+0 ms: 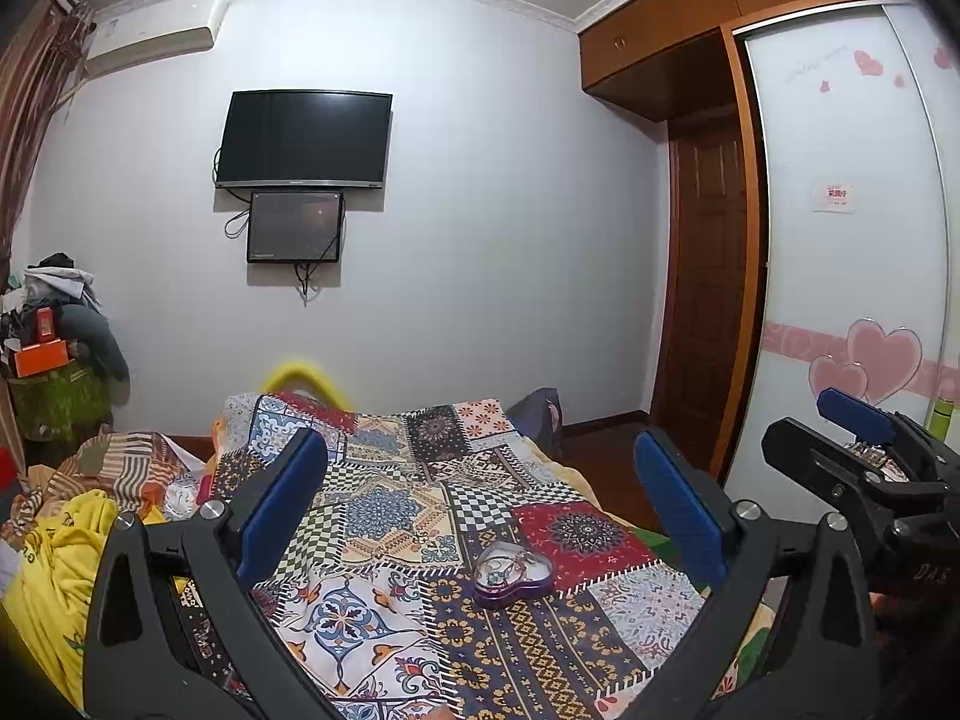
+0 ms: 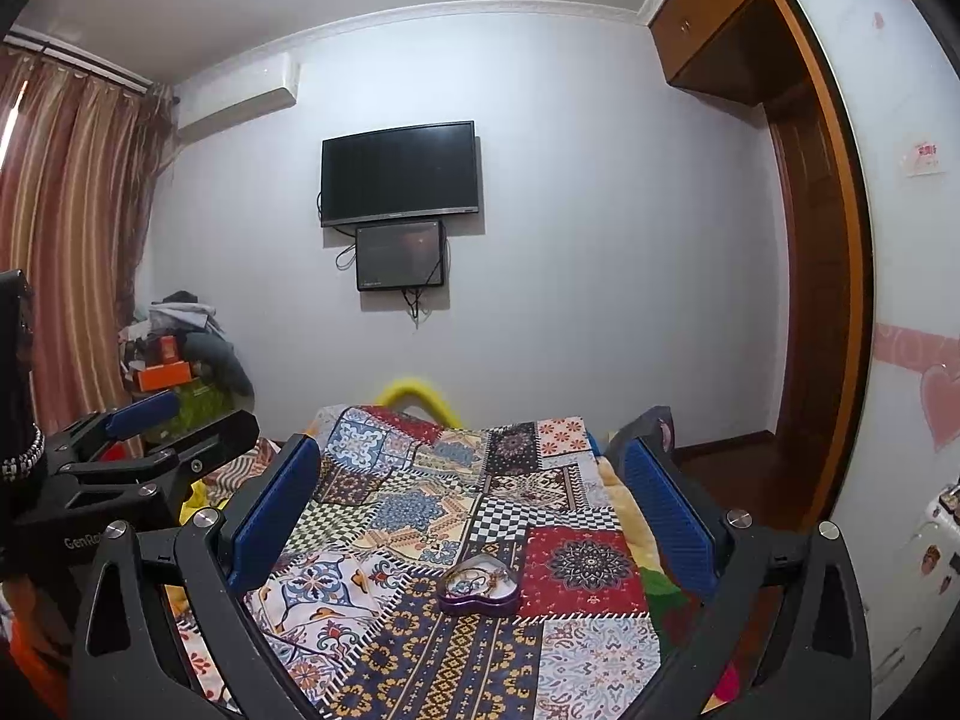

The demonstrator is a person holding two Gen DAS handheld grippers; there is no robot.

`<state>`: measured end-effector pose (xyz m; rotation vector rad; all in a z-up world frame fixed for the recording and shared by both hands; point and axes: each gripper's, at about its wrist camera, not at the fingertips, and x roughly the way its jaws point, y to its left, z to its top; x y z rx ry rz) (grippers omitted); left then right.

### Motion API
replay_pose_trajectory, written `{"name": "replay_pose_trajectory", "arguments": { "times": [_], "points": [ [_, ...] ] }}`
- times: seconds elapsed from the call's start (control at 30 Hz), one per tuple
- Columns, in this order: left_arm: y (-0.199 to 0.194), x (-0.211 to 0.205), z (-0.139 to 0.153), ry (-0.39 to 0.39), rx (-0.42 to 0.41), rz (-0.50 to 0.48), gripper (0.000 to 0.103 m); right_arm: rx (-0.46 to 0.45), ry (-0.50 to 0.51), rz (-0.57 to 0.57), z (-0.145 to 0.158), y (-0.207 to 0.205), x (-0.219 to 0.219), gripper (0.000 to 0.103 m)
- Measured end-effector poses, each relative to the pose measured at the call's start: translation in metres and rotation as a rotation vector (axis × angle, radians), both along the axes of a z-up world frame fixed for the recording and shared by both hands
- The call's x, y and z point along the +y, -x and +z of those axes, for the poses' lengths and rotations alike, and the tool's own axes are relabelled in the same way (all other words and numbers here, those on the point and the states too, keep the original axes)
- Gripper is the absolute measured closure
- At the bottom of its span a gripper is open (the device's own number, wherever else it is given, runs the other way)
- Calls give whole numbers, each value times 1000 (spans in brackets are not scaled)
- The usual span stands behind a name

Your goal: Organize jewelry

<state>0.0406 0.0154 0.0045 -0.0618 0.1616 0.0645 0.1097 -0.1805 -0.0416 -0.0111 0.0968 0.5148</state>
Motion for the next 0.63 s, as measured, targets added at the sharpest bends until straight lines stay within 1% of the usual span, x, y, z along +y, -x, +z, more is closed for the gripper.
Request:
{"name": "replay_pose_trajectory", "arguments": {
  "times": [0.4, 0.63],
  "points": [
    [1, -1, -1, -7, -2, -14, 0, 5, -3, -15, 0, -5, -1, 3],
    [-5, 2, -5, -7, 7, -13, 0, 21, 1, -18, -5, -11, 0, 3]
  ]
}}
